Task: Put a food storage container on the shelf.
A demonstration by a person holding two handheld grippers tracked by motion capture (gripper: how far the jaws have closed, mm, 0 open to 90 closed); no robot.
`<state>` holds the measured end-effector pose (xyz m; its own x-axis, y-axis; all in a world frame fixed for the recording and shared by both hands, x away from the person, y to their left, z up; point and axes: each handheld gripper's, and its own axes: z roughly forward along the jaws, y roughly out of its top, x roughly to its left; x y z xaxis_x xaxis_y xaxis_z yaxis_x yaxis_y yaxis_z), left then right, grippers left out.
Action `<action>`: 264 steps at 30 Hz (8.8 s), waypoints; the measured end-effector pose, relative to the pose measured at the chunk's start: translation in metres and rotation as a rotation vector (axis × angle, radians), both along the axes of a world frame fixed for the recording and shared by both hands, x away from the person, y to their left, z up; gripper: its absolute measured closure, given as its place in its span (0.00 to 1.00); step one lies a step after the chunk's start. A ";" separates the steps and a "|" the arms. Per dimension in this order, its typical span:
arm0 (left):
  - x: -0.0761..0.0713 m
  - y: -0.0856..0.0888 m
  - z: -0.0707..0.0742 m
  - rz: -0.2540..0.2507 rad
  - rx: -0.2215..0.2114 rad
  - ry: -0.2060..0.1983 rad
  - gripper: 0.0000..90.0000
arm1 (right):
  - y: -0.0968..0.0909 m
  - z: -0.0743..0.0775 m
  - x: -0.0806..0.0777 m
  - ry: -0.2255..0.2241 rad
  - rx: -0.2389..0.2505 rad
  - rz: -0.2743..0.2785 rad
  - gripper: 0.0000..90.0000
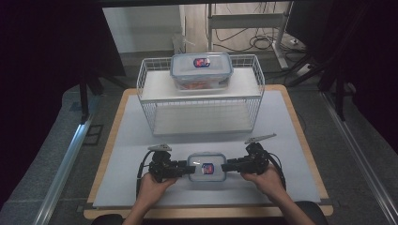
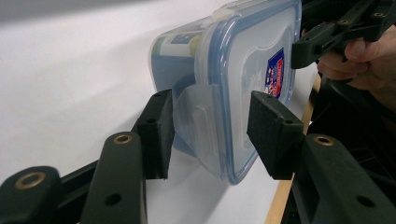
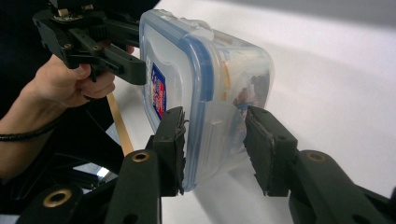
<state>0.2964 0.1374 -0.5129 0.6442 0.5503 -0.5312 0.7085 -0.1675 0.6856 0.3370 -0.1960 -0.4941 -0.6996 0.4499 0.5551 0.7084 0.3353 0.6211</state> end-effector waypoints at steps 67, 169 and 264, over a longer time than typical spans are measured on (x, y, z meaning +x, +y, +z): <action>0.139 0.034 0.241 0.072 -0.080 -0.259 0.63 | 0.020 0.225 0.144 -0.255 0.244 -0.106 0.63; 0.112 0.041 0.201 0.186 0.089 -0.495 0.13 | 0.047 0.202 0.148 -0.504 0.019 -0.177 0.97; -0.030 0.028 0.046 0.148 0.271 -0.488 0.03 | -0.021 0.054 -0.007 -0.547 -0.190 -0.094 0.07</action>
<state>0.2663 0.1653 -0.4671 0.6853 0.7280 -0.0199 0.3504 -0.3057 0.8853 0.3295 -0.2175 -0.4404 -0.8140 0.5801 0.0280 0.3337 0.4278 0.8400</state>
